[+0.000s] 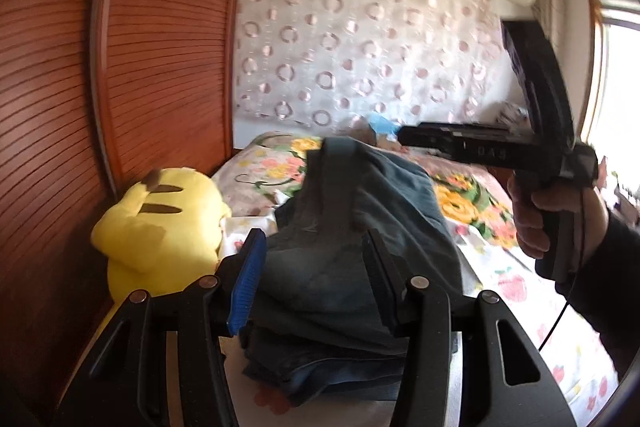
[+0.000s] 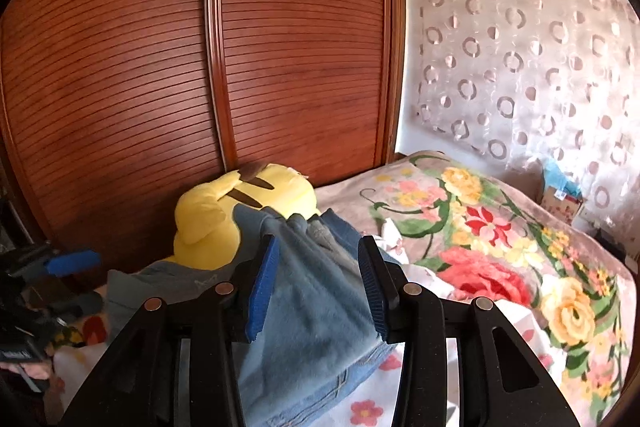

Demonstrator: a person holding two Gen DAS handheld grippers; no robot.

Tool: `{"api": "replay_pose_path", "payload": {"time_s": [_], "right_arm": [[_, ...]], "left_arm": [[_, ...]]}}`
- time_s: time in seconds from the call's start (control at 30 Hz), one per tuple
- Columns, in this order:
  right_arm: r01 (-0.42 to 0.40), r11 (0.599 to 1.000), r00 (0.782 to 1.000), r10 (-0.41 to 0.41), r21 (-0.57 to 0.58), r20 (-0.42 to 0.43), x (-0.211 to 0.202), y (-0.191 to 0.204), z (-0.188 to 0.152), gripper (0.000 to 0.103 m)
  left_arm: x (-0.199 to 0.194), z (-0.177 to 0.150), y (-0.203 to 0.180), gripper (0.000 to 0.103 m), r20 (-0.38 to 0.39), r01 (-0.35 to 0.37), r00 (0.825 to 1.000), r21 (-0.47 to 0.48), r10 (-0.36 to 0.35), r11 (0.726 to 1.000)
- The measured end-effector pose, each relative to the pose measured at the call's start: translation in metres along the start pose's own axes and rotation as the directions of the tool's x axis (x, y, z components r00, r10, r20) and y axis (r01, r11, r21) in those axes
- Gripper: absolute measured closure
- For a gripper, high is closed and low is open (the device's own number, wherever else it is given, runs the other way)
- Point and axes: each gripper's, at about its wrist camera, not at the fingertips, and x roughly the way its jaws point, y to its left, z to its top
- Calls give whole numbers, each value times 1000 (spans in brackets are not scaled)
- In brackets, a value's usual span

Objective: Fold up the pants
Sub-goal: 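Lower the shorts onto the jeans stack and open the left gripper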

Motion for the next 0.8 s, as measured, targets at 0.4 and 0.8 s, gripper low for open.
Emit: {"api": "replay_pose_path", "payload": {"time_s": [0.4,0.8], "right_arm": [[-28,997,991,36,68,-127,29,-24,-25,60],[41,991,992,-25,128,-121,29,0,-20,60]], "left_arm": [[36,-20,11,52,-132,-58,989,24,60,998],[19,-14,6,52,-113,-38,993,30,42,999]]}}
